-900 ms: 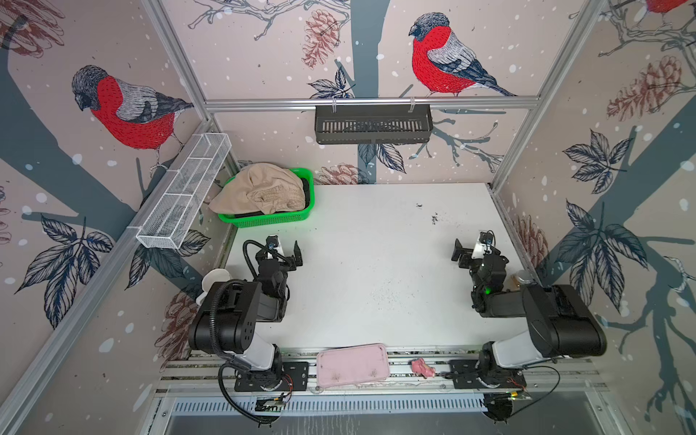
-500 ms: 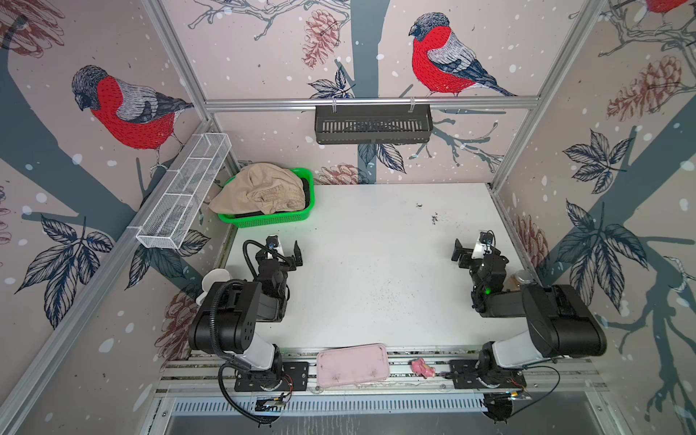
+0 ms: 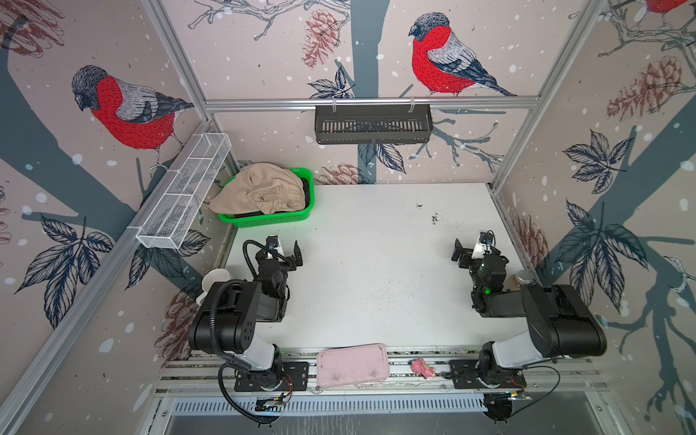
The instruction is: Fold and stack the shorts
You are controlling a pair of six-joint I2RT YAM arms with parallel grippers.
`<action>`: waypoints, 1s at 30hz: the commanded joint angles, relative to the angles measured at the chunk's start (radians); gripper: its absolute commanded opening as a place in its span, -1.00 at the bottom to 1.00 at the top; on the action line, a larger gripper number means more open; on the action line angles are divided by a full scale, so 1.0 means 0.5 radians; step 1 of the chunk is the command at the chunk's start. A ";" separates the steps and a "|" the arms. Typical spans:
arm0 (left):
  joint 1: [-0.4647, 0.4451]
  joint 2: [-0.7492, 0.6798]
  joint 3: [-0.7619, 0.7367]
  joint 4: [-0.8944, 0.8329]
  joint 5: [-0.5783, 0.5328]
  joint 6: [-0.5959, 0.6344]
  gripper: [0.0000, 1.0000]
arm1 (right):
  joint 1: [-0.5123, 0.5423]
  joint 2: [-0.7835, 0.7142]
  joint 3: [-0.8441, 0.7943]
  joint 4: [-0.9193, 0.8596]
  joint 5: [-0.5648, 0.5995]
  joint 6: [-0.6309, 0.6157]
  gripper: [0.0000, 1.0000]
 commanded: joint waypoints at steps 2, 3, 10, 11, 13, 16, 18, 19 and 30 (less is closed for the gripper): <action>0.003 0.001 0.007 0.079 0.008 0.046 0.98 | -0.002 0.002 0.005 0.030 0.003 0.027 1.00; 0.003 0.000 0.007 0.080 0.008 0.046 0.98 | -0.002 0.002 0.006 0.028 0.004 0.027 1.00; 0.002 0.000 0.007 0.080 0.008 0.046 0.97 | -0.002 -0.001 0.007 0.029 0.002 0.027 1.00; 0.002 -0.002 0.006 0.080 0.005 0.046 0.98 | -0.002 0.000 0.006 0.028 0.002 0.027 1.00; 0.002 0.000 0.010 0.080 0.010 0.046 0.98 | -0.002 0.001 0.008 0.025 0.002 0.027 1.00; 0.003 -0.002 0.007 0.078 0.011 0.046 0.97 | -0.002 0.002 0.011 0.022 0.003 0.027 1.00; 0.002 -0.005 0.003 0.087 0.010 0.046 0.96 | -0.002 -0.004 0.006 0.028 0.002 0.027 1.00; 0.004 -0.010 0.003 0.084 -0.011 0.039 0.96 | -0.002 -0.007 0.001 0.036 0.003 0.026 1.00; -0.070 -0.704 0.721 -1.476 -0.164 -0.301 0.96 | 0.021 -0.305 0.561 -1.015 -0.170 0.117 0.99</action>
